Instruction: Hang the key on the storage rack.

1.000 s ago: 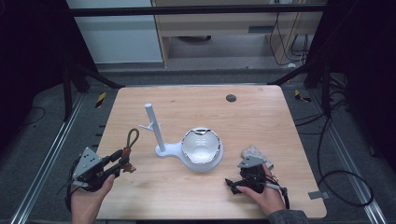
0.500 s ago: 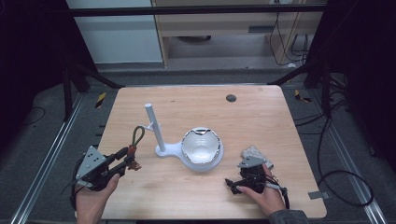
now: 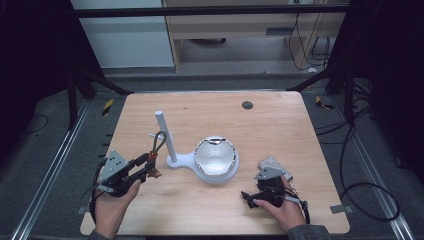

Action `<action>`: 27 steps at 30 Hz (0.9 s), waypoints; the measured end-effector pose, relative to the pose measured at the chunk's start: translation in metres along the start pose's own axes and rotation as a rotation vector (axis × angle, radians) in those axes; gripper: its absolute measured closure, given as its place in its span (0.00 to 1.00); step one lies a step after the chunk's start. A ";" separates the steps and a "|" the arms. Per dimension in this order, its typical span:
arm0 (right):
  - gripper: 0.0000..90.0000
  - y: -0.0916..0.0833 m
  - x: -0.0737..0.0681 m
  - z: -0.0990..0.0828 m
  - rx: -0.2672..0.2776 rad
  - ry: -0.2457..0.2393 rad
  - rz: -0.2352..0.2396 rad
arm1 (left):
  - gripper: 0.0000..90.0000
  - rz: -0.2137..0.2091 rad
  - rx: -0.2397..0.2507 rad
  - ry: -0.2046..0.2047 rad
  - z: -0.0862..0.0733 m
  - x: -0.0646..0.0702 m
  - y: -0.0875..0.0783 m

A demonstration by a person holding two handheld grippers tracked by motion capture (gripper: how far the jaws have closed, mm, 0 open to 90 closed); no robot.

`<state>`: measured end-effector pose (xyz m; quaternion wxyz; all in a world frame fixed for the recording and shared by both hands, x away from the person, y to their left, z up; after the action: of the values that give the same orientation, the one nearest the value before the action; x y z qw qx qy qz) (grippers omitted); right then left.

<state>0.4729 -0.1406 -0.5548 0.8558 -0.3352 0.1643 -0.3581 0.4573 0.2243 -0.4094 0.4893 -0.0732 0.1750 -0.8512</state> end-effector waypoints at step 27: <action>0.00 0.000 0.000 0.000 0.000 0.001 -0.001 | 0.73 0.025 -0.080 -0.064 -0.013 -0.009 0.047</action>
<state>0.4727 -0.1408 -0.5547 0.8554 -0.3352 0.1647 -0.3588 0.4954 0.2132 -0.4384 0.5019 -0.1174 0.1940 -0.8346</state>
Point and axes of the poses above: each handheld gripper's, and its own axes: y roughly forward along the jaws, z roughly out of its top, x roughly to its right, the point moved 6 cm from there along y, roughly forward along the jaws, and after that the axes turned 4 degrees about z, right-handed, at the moved point
